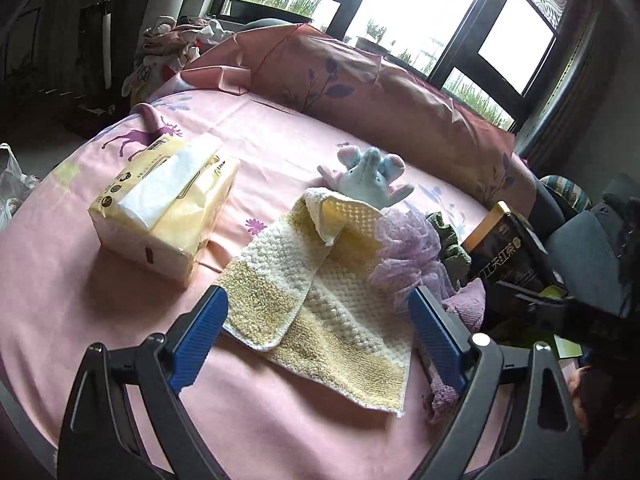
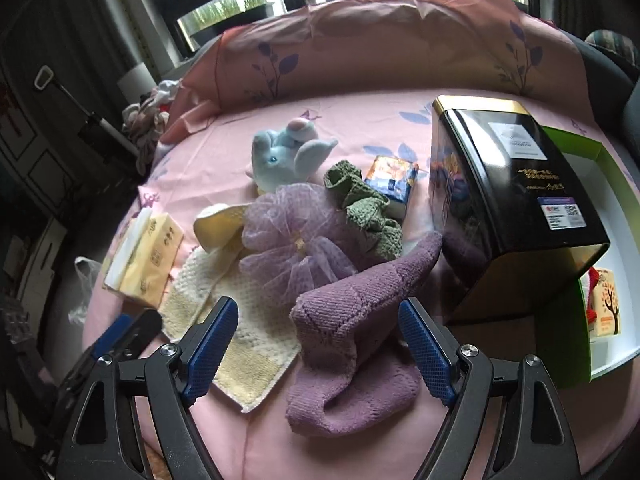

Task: Organize soft objects

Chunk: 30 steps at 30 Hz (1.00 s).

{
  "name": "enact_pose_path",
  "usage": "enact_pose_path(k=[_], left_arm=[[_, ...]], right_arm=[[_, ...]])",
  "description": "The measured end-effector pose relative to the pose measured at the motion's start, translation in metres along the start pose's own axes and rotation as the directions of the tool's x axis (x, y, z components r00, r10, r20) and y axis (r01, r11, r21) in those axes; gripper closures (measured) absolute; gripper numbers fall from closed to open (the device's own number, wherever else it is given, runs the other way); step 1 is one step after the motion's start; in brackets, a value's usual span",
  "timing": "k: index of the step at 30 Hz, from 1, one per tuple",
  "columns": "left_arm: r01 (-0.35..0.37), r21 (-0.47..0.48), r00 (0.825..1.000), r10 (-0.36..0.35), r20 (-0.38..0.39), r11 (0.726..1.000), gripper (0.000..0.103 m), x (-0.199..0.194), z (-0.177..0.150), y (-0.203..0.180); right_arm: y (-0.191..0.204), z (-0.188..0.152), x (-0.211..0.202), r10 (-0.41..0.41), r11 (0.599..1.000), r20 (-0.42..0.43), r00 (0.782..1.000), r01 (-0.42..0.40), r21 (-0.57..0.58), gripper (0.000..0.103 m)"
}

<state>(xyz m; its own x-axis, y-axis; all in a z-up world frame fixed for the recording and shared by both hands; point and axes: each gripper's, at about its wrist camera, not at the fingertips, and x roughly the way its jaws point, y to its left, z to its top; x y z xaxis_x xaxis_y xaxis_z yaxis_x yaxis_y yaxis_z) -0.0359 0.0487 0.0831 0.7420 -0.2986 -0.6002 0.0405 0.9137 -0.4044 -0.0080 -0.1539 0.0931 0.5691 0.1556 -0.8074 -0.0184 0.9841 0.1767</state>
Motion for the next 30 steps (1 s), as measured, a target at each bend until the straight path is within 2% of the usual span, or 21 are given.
enact_pose_path(k=[2,5,6,8,9,10,12,14,16,20,24,27,28,30], left_arm=[[0.013,-0.020,1.000,-0.012,0.016,1.000,0.012,-0.005,0.002,0.005],[0.011,-0.048,1.000,-0.011,-0.006,0.999,0.012,-0.004,0.004,0.012],[0.012,-0.065,1.000,-0.013,-0.014,0.998,0.012,-0.003,0.005,0.015],[0.025,-0.098,0.999,-0.027,-0.025,0.995,0.012,-0.003,0.007,0.020],[0.035,-0.113,0.999,-0.038,-0.025,0.993,0.012,-0.004,0.008,0.023],[0.045,-0.125,0.999,-0.048,-0.023,0.991,0.012,-0.006,0.008,0.025],[0.055,-0.142,0.998,-0.057,-0.014,0.988,0.012,-0.010,0.010,0.030],[0.057,-0.154,0.998,-0.059,-0.008,0.986,0.012,-0.013,0.012,0.033],[0.061,-0.166,0.998,-0.062,0.000,0.984,0.012,-0.016,0.013,0.036],[0.066,-0.200,0.998,-0.064,0.020,0.978,0.012,-0.022,0.017,0.046],[0.068,-0.224,0.998,-0.063,0.031,0.972,0.012,-0.026,0.021,0.055],[0.059,-0.244,0.998,-0.050,0.041,0.968,0.012,-0.029,0.023,0.063],[0.056,-0.250,0.998,-0.047,0.042,0.967,0.012,-0.030,0.024,0.065],[0.053,-0.261,0.998,-0.045,0.037,0.964,0.012,-0.030,0.025,0.070]], right_arm=[[0.004,-0.003,0.017,-0.069,0.997,-0.021,0.997,0.069,-0.016,0.020],[0.003,-0.004,0.033,-0.155,0.988,-0.040,0.987,0.155,-0.011,0.031],[0.000,-0.004,0.036,-0.160,0.987,-0.045,0.986,0.160,0.000,0.038],[-0.004,-0.004,0.042,-0.151,0.988,-0.062,0.987,0.153,0.019,0.058],[-0.005,-0.004,0.043,-0.146,0.989,-0.070,0.987,0.148,0.023,0.076],[-0.007,-0.004,0.042,-0.143,0.989,-0.066,0.987,0.145,0.027,0.087],[-0.009,-0.003,0.027,-0.115,0.992,-0.011,0.993,0.116,0.052,0.089],[-0.005,0.001,0.008,-0.053,0.997,0.067,0.996,0.049,0.066,0.089],[-0.002,0.005,-0.015,0.011,0.997,0.146,0.989,-0.021,0.069,0.089],[0.023,0.021,-0.051,0.093,0.995,0.261,0.961,-0.100,0.012,0.089],[0.056,0.043,-0.078,0.157,0.988,0.365,0.918,-0.147,-0.055,0.089],[0.071,0.047,-0.085,0.227,0.974,0.404,0.886,-0.210,-0.086,0.089],[0.075,0.044,-0.082,0.237,0.972,0.401,0.885,-0.217,-0.096,0.089],[0.086,0.032,-0.061,0.237,0.970,0.363,0.901,-0.202,-0.132,0.089]])
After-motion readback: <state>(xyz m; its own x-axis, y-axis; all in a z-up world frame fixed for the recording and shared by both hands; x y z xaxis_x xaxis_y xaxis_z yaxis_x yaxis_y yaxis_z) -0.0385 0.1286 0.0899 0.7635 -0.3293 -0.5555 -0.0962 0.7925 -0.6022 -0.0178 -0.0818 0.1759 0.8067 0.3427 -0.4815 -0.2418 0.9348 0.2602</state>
